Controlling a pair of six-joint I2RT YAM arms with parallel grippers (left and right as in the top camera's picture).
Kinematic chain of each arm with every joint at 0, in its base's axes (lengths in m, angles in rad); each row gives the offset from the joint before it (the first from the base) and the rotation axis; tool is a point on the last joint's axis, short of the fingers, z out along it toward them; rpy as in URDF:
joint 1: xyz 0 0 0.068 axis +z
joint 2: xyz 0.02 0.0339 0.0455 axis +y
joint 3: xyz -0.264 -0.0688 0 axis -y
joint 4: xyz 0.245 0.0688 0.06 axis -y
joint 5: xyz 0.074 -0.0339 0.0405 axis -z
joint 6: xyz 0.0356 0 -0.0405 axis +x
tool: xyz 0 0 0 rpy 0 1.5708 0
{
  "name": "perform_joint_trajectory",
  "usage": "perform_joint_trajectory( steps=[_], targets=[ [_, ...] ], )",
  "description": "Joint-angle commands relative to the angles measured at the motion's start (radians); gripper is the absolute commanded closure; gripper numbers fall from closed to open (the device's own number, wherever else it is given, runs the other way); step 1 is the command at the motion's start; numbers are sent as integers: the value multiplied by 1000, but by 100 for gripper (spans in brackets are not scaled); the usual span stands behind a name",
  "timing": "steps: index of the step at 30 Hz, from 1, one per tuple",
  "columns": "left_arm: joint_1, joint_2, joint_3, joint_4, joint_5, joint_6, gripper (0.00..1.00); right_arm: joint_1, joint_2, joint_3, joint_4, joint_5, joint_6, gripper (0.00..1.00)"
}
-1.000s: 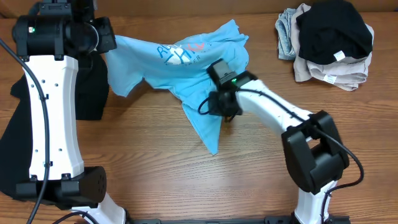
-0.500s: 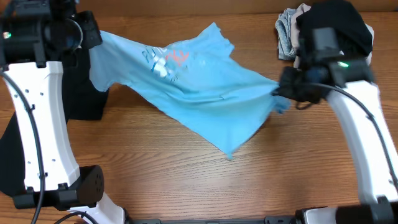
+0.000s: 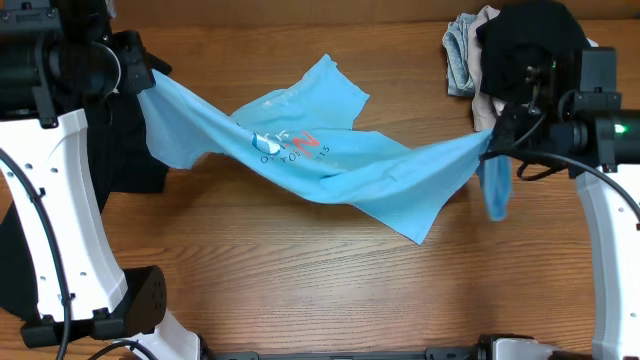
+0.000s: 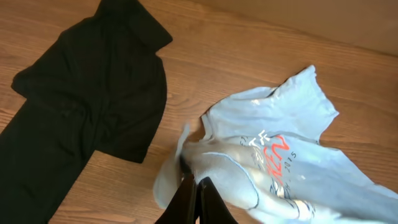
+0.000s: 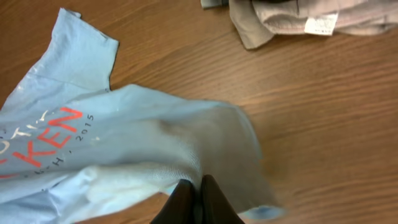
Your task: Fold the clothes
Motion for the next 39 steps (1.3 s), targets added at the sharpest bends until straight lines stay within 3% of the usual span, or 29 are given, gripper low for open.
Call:
perform_joint_trajectory(
  steps=[1,16,20,28,33,39],
  targets=[
    [7,2,-68,25,0,19,96,-2,66,11,47,-2,-34,93],
    [-2,6,-369,243,4,19,96,-2,338,11,291,-2,-60,93],
    [-13,6,-396,274,4,19,96,-3,333,23,294,-16,-59,64],
    [-18,6,-396,283,4,19,96,18,290,24,25,-178,-60,58],
    [-18,6,-396,283,3,19,96,101,288,-100,-48,-167,-58,58],
    [-18,6,-396,280,3,19,96,201,285,-336,84,-168,94,59]
  ],
)
